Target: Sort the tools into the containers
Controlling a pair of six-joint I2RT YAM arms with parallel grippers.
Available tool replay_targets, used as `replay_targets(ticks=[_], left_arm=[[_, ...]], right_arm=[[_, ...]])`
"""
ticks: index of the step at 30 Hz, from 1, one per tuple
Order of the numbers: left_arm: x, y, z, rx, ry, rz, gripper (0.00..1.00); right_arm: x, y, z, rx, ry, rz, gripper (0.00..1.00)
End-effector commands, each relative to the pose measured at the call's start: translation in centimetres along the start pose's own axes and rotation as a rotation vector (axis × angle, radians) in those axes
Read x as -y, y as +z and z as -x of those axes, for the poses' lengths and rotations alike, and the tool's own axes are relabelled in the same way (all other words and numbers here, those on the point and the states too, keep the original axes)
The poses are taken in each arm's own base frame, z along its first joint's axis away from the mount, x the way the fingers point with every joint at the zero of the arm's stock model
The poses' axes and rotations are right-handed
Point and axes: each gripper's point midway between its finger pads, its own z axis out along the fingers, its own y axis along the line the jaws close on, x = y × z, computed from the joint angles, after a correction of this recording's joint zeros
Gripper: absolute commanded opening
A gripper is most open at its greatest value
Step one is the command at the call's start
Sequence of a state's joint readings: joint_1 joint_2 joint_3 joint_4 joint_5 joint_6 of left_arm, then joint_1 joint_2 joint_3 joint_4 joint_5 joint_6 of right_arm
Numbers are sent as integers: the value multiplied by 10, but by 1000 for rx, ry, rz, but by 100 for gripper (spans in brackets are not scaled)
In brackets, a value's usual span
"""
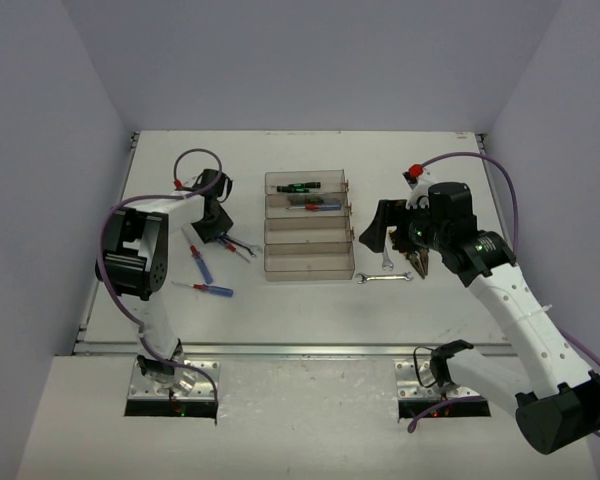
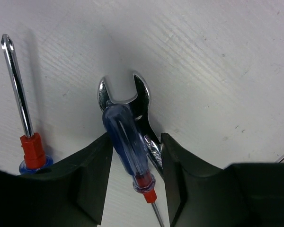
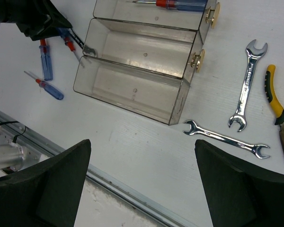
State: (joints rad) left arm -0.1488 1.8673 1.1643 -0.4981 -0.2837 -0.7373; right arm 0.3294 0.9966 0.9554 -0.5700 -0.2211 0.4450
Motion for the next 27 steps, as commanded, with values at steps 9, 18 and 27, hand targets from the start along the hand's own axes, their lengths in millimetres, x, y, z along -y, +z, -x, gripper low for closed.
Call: replay_targets(ticks=[9,18,27], left_arm=[[15,-20,13,65,29,-37,0],[77,-124,60,361,176,-259,0],[226,-240,58,888,827,-637,0]], right_arm=[[-4,-1,12,43,-12,19,90],[-3,-2,11,41,-15,11,90],[-7,-10,17,59,-20,14,90]])
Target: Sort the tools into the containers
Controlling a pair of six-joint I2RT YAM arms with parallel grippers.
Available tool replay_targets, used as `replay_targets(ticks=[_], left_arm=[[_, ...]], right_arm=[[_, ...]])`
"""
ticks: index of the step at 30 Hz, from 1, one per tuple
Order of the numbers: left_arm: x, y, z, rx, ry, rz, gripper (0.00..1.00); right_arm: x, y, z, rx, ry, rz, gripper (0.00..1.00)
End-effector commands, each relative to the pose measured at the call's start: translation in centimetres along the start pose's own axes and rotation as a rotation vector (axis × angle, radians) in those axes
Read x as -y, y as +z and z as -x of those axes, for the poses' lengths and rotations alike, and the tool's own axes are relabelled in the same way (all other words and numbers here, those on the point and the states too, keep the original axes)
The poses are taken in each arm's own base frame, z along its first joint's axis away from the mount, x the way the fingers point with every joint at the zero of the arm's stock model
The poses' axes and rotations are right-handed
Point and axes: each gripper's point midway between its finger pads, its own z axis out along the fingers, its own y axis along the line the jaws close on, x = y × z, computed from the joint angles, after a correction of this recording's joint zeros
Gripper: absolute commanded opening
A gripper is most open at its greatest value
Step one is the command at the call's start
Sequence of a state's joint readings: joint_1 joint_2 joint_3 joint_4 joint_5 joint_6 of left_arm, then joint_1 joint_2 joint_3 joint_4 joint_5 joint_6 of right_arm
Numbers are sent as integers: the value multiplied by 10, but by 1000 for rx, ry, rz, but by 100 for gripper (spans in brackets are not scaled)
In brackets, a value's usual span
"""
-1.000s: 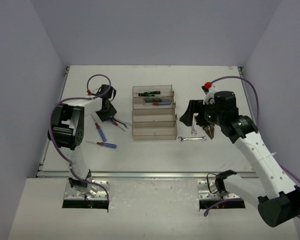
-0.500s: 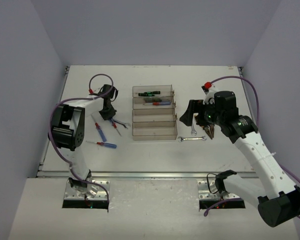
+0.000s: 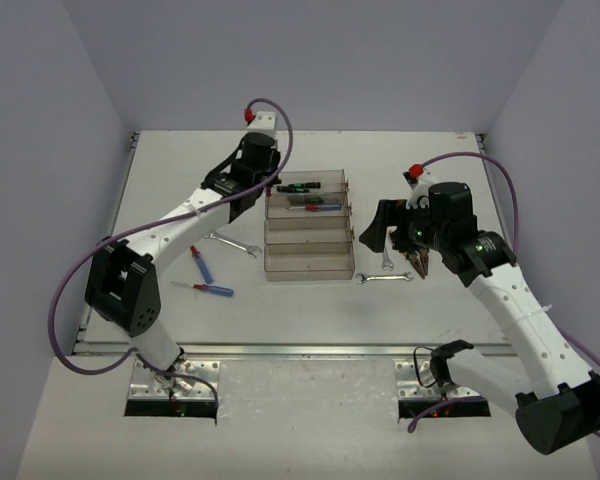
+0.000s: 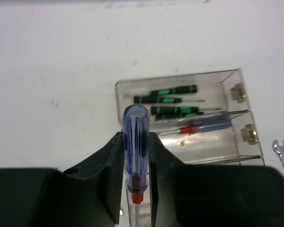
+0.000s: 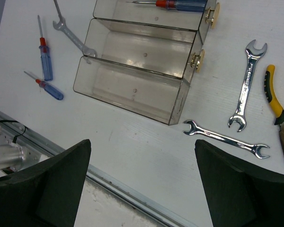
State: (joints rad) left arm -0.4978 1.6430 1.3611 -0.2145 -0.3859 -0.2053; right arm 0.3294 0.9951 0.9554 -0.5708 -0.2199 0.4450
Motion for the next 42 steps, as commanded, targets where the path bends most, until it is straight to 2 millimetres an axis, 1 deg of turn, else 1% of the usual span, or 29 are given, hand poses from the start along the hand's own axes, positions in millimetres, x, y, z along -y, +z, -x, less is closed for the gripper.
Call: replay_targets(ticks=[1,2,3,4,5,7,11,14,17,19,21,23,24,26,28,29,30,32,33,34,35,36,37,38,39,40,41,42], left_arm=[[65,4,60,322,437,-193,0],[80,10,61,372,531,-206,0],[90,20,51,367,587,-219,0],[96,26,44,362,633,-233,0],[102,30,44,368,690,-254,0],[114,40,31,347,778,-308,0],[122,56,10,342,875,-344,0],[124,63,3,346,913,-346,0],[128,66,-7,335,936,-383,0],[131,67,-18,307,946,-414,1],[132,67,-29,279,955,-442,9],[130,66,-39,257,961,-460,13],[129,63,-44,246,964,-471,17],[130,55,-46,249,961,-507,27],[131,46,-42,263,954,-526,36],[131,41,-38,271,946,-529,42],[133,35,-30,289,935,-537,49],[133,28,-22,301,919,-545,58],[133,25,-18,312,908,-541,65],[130,23,-12,321,895,-517,73],[124,22,-2,335,869,-471,85],[118,21,8,350,831,-422,95],[109,20,22,370,755,-348,97],[96,14,47,415,623,-254,100],[75,11,64,414,494,-133,100],[49,9,76,389,351,-1,100],[16,5,81,338,194,157,100],[-22,5,74,250,67,294,100]], right_arm=[[-7,-12,17,60,-23,14,90],[-6,-14,17,60,-27,10,90],[-6,-15,16,60,-30,5,90],[-5,-16,16,59,-32,2,90],[-4,-19,15,60,-36,-8,90],[-1,-22,15,63,-43,-25,90],[0,-23,14,63,-51,-30,90],[-1,-21,10,41,-46,-21,90],[3,-21,8,40,-46,-35,90],[3,-23,9,46,-51,-39,90],[3,-23,10,49,-52,-42,90],[2,-23,11,49,-51,-39,90],[2,-22,11,46,-51,-38,90],[2,-21,10,38,-48,-37,90],[1,-20,11,41,-47,-32,90],[0,-19,11,40,-44,-28,90],[0,-19,12,40,-41,-24,90],[-2,-19,13,43,-39,-18,90],[-3,-19,13,44,-39,-14,90],[-3,-19,14,45,-39,-12,90],[-3,-19,14,45,-38,-11,90],[-3,-19,14,43,-38,-11,90],[-3,-19,14,43,-38,-10,90],[-4,-19,13,43,-39,-9,90],[-3,-18,14,46,-40,-10,90],[-3,-18,14,47,-40,-10,90],[-3,-17,13,45,-41,-9,90],[-3,-17,12,42,-41,-8,90]])
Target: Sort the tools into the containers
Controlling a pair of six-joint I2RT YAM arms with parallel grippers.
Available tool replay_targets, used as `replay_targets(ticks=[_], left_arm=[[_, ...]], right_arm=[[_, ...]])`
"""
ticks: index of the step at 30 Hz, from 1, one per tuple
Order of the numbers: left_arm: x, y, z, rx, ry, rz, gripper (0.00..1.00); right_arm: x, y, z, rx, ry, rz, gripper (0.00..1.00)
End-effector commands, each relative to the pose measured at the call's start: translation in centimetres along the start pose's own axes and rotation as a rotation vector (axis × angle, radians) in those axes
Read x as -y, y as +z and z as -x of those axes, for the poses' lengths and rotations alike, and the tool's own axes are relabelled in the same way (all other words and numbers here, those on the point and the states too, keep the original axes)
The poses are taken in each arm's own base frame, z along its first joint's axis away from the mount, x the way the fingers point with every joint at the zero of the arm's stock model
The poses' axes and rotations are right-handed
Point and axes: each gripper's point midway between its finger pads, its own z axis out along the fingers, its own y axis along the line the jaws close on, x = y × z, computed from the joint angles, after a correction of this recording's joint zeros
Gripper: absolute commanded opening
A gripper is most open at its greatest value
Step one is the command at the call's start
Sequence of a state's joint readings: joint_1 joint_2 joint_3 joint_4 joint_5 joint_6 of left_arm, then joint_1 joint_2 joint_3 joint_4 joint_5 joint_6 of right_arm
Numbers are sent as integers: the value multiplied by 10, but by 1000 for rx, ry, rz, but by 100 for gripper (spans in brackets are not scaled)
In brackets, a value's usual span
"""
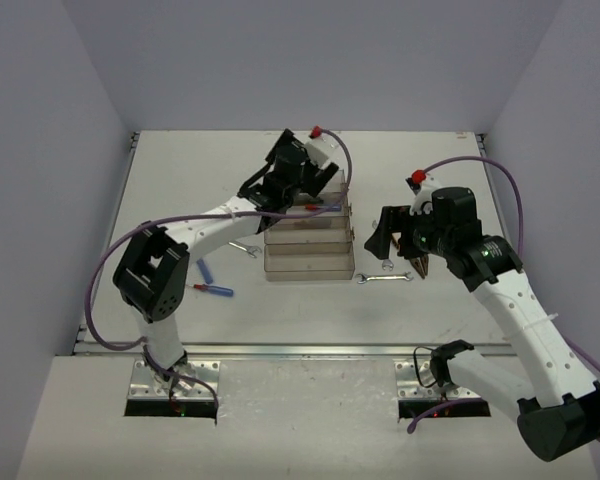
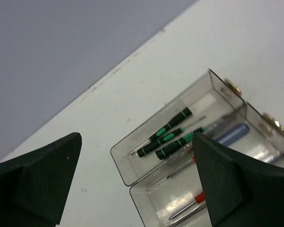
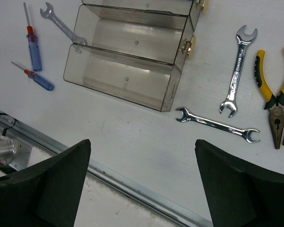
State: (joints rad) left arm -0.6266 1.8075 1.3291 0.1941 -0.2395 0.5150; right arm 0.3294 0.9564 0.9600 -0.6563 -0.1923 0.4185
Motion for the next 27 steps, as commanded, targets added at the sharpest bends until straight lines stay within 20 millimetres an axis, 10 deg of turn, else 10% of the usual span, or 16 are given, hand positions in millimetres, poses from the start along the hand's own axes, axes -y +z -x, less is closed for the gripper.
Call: replay_targets(ticks=[1,7,13,27], left_arm=[[-146,-68,-27,-210,-658,720,100],[-122,-140,-165,-557,-1171,688,100],[-103,-213,-238,-716,-1238,917,89],[-40,-195,-314,-935,-1252,770,57]], right_arm=[[-8,-4,23,72,-24,30,90],[-11,0,21,66,-29,53,90],[-14,4,21,70,-22,79,90],[-18,15,17,51,-8,115,90]])
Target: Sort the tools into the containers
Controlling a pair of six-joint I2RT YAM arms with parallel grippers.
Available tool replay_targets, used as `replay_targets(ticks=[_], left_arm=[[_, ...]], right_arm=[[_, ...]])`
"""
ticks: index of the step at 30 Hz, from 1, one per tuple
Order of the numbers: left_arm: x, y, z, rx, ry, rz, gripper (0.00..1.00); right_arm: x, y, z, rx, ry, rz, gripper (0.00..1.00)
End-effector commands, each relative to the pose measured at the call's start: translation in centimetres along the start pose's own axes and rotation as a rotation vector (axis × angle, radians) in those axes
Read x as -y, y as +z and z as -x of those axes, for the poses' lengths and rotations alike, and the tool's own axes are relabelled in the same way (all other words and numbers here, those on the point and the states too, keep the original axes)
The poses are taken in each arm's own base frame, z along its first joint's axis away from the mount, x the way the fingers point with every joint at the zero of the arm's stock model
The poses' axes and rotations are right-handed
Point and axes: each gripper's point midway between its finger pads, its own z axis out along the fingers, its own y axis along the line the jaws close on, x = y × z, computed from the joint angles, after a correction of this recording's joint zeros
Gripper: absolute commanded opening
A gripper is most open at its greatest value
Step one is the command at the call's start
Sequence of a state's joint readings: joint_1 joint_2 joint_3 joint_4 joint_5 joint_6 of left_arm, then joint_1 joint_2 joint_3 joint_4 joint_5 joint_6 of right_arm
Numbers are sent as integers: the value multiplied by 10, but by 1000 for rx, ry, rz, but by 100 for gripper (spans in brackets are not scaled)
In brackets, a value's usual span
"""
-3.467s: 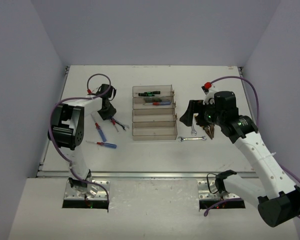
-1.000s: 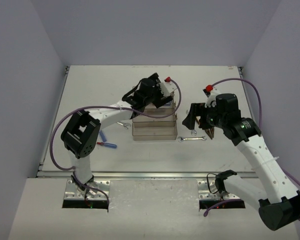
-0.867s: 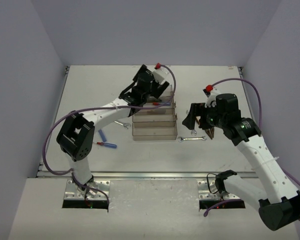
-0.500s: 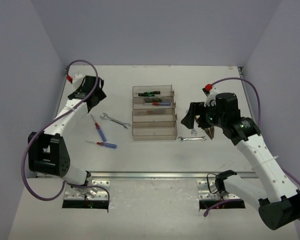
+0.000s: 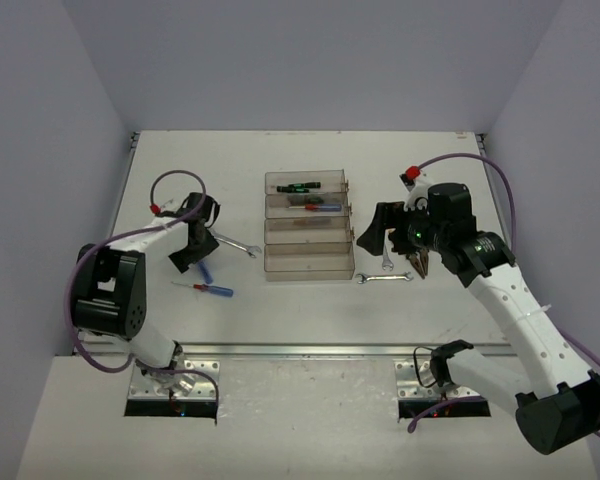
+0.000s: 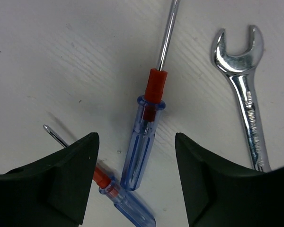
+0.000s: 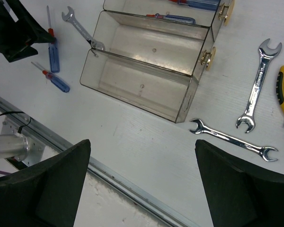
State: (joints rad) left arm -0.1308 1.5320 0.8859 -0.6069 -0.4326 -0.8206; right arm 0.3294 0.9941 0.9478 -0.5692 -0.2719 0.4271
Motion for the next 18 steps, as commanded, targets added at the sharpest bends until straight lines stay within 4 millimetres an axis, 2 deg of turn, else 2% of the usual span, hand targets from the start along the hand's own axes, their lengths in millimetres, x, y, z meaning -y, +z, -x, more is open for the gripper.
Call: replay_targets(ticks=[1,5,8,11,12,15,18], left_arm=[[18,21,-9,-47,-17,-55,54],[16,37,-13,-57,-13,5,47],[15,47,-16,-67,-16,22,26],[20,51,-14,-74,-20,22,10],[20,52,-13,-73,-29,31,0],[24,42,5,-25,-76,29,0],[27,8,38,82,-160,-19,0]], right_arm=[[-4,4,9,36,-7,29,90],[-3,5,8,31,-8,27,90],[-2,5,7,32,-9,23,90],[-2,6,7,31,-9,21,90],[-1,5,7,28,-9,19,90],[0,5,6,24,-12,11,90],[1,5,6,23,-12,4,90]])
